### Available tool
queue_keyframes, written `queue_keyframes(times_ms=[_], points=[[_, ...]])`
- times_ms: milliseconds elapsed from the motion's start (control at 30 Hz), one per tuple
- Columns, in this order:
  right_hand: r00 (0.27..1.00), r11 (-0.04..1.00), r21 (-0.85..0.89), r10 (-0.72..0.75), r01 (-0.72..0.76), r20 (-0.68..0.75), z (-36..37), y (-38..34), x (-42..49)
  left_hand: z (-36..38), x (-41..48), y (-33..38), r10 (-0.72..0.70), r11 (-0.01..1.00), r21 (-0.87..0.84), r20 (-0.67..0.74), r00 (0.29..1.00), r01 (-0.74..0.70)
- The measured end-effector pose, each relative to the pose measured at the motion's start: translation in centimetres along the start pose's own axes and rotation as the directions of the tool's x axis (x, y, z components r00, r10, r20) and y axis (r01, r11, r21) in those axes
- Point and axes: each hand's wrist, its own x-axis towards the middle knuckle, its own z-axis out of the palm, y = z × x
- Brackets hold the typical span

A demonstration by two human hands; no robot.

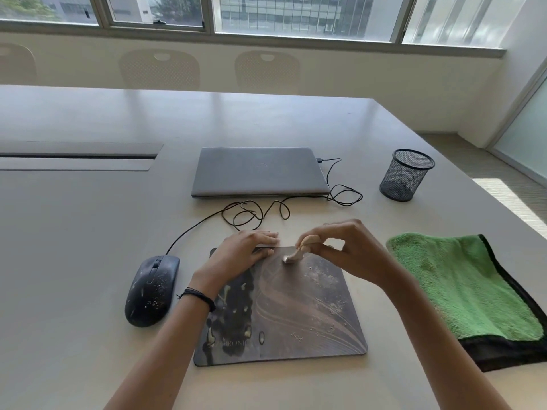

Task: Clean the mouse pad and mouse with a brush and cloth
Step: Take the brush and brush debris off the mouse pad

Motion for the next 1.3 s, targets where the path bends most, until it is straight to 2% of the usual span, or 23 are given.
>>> queue_keyframes(times_ms=[133,300,633,833,1133,1200,1300], points=[[1.0,0.998,0.062,-0.018,0.017,0.018,-0.5,-0.5,0.1,-0.1,0.0,0.0,0.004,1.0,0.008,0.004,1.0,-0.004],[0.991,0.999,0.035,0.013,-0.008,-0.132,0.5,0.2,0.6,-0.1,-0.1,0.1,0.006,1.0,0.001,-0.003,1.0,-0.006],[0.995,0.993,0.114,0.013,-0.024,0.095,0.1,0.1,0.0,0.1,0.0,-0.2,0.009,1.0,0.004,0.003,1.0,-0.009],[0.991,0.992,0.116,0.069,-0.056,-0.111,0.2,0.7,0.1,0.1,0.0,-0.1,0.015,1.0,-0.001,-0.003,1.0,-0.015],[0.995,0.994,0.099,0.046,-0.055,0.091,-0.2,0.5,-0.5,0.2,0.0,-0.1,0.007,1.0,-0.016,-0.015,1.0,-0.008],[0.998,0.994,0.104,0.036,-0.042,0.06,-0.7,0.5,-0.6,0.2,0.0,-0.2,0.01,1.0,-0.016,-0.015,1.0,-0.01],[0.995,0.996,0.074,0.047,-0.041,-0.087,-1.0,0.9,-0.9,0.3,0.1,-0.3,0.008,1.0,-0.014,-0.01,1.0,-0.008]])
